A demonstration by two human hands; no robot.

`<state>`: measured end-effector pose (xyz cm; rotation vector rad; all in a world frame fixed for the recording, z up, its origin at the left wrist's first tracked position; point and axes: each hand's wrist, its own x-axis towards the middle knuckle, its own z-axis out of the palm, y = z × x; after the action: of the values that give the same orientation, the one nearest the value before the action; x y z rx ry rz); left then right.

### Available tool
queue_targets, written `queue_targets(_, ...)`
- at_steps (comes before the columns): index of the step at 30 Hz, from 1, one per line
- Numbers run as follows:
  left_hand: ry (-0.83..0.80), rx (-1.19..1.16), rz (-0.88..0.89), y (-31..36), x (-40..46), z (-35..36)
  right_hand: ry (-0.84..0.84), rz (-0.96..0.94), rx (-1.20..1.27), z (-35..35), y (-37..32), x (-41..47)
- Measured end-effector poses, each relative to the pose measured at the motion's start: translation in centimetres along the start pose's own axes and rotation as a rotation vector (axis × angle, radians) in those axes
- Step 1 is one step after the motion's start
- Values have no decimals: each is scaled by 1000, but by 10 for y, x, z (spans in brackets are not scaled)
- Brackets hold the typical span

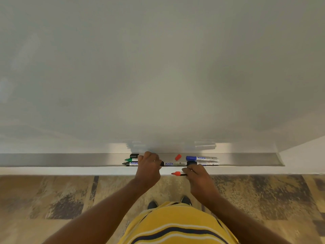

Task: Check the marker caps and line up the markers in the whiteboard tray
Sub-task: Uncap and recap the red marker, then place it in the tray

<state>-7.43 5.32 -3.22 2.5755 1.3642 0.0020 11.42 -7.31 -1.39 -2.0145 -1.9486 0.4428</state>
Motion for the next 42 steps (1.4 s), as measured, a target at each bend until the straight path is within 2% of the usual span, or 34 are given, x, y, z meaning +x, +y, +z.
queue_targets(6,-47,3,107,18,19,-12,94,43,46,-14,8,4)
queue_targets(9,-101,-44,92,36,32,-19,154,51,89,-20,10,3)
queue_targets(12,-161,27,106,52,45,-20,200,62,116,-24,16,1)
queue_targets(18,-212,39,49,63,52,-13,212,103,113,-29,25,-6)
queue_targets(22,-146,-87,-6,63,53,-11,236,128,138,-33,30,-6)
queue_targets(27,10,-265,33,55,37,-22,240,119,224,-46,31,1)
queue_targets(29,31,-392,30,52,25,-28,231,107,264,-54,29,6)
queue_targets(33,58,-730,-88,42,8,-48,229,43,286,-68,25,18)
queue_targets(35,91,-819,-103,38,2,-58,247,7,270,-73,22,25)
queue_targets(38,153,-803,-77,35,-3,-72,265,-26,246,-80,16,33)
queue_targets(42,231,-659,-28,33,-5,-85,294,-102,229,-86,6,41)
